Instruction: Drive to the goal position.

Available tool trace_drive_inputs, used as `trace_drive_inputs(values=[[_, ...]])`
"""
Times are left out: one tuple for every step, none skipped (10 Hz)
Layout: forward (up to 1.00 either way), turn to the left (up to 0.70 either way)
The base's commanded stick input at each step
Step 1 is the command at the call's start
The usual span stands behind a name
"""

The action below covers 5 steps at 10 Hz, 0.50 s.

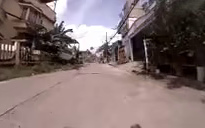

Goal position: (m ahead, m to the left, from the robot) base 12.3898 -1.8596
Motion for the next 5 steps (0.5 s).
trace_drive_inputs(values=[[0.70,0.02],[0.70,0.02],[0.70,0.02],[0.70,0.02],[0.70,0.02]])
